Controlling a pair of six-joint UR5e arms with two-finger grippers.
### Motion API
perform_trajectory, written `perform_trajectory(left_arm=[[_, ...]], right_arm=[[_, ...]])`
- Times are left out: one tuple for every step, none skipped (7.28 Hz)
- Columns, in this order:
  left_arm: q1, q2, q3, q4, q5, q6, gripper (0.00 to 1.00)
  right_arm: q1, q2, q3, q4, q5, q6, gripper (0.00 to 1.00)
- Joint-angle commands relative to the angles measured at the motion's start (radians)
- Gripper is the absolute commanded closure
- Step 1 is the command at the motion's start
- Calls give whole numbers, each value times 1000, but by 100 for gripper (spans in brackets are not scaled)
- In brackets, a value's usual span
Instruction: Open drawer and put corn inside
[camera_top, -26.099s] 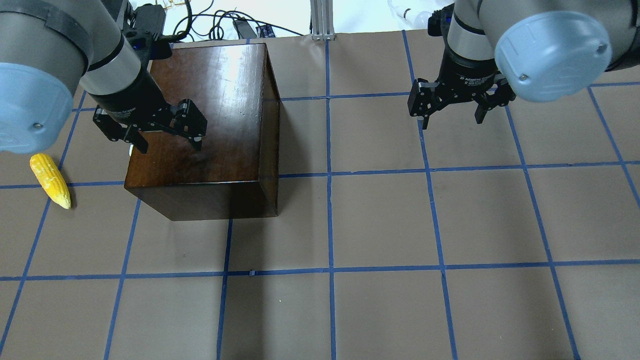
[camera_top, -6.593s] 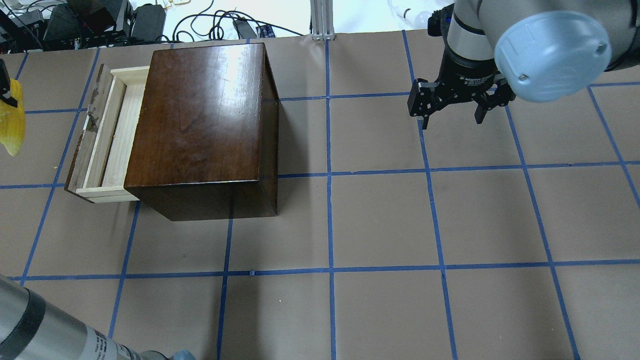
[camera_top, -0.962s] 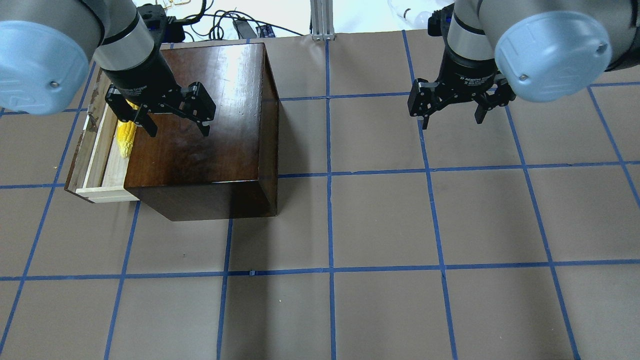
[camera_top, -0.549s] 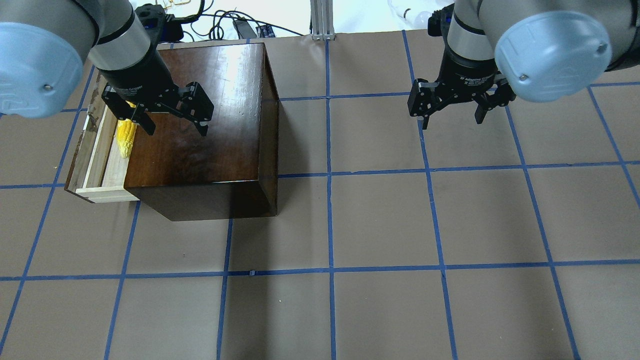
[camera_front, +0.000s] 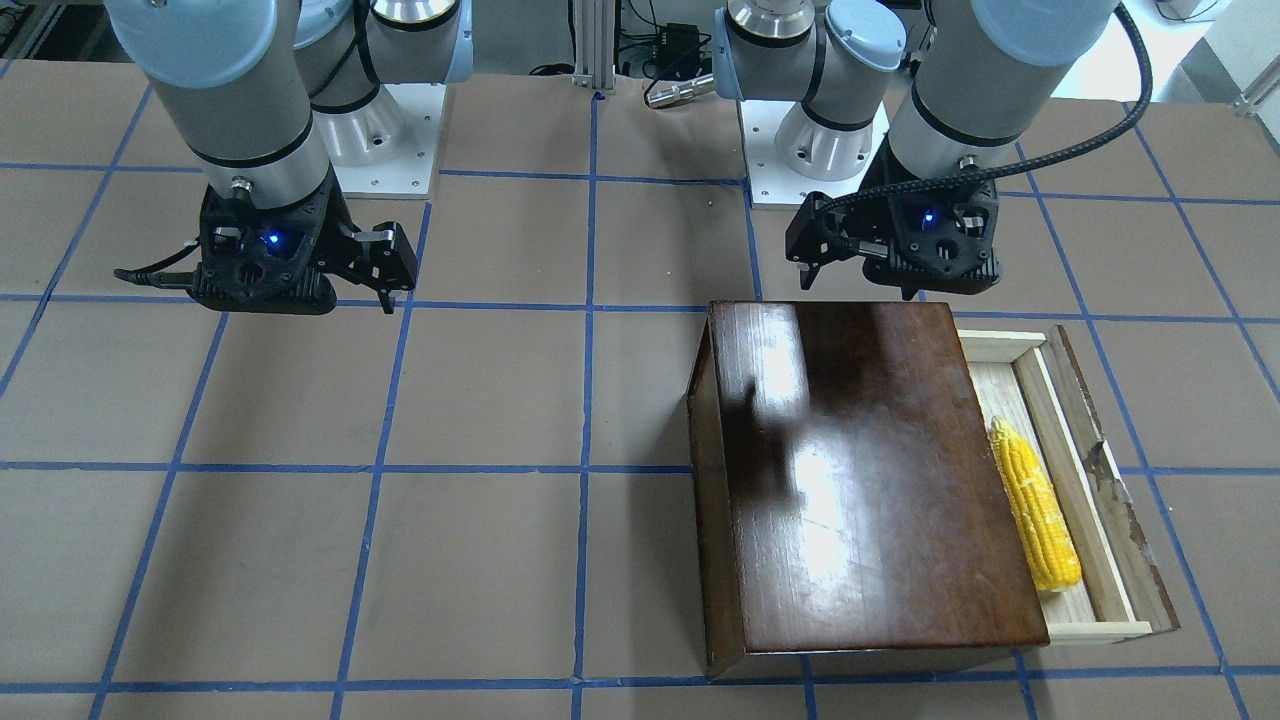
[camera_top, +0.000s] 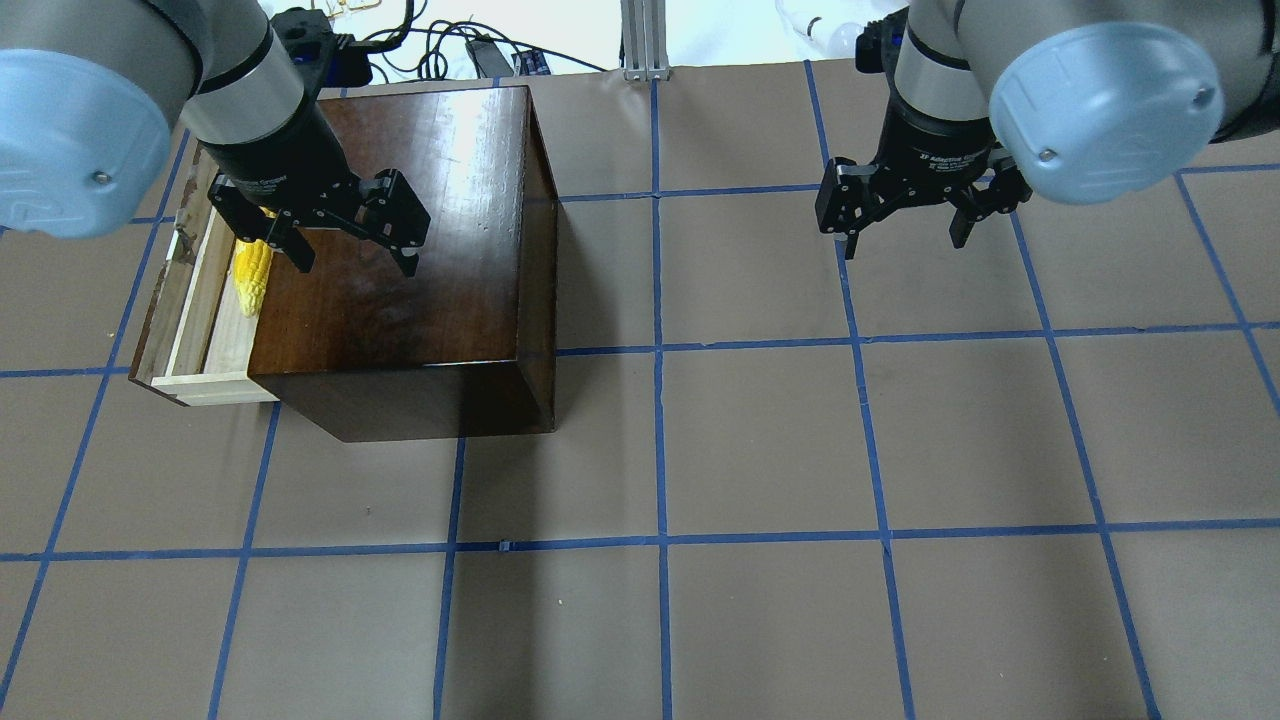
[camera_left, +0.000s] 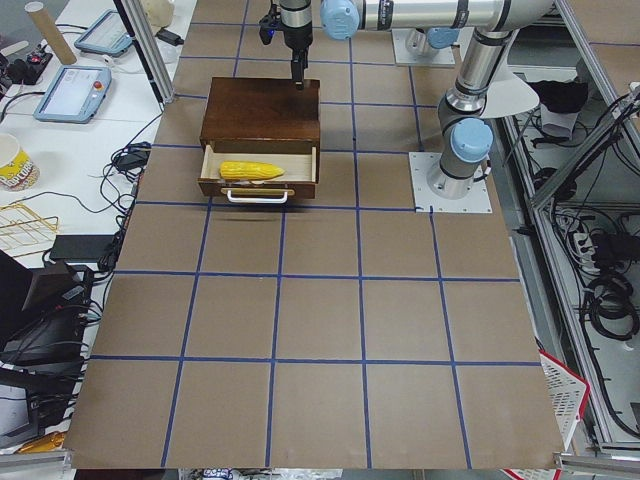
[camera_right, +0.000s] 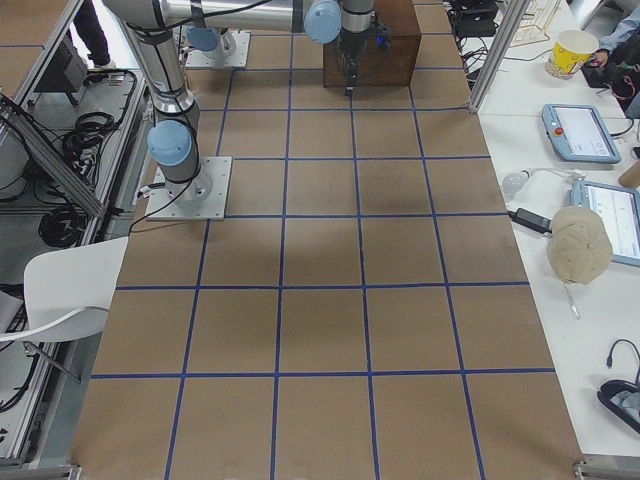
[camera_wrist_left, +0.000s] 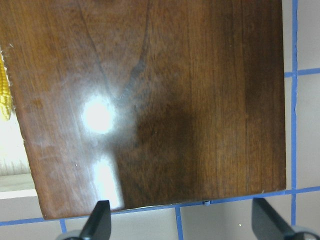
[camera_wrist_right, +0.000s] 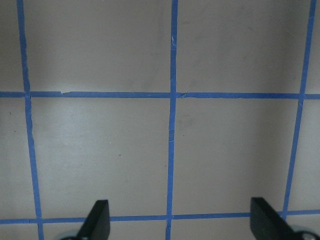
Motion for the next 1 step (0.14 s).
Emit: perform_trajectory(left_arm=[[1, 6, -2, -2, 5, 0, 0]], right_arm=[[0, 0, 0, 0, 0, 0, 0]])
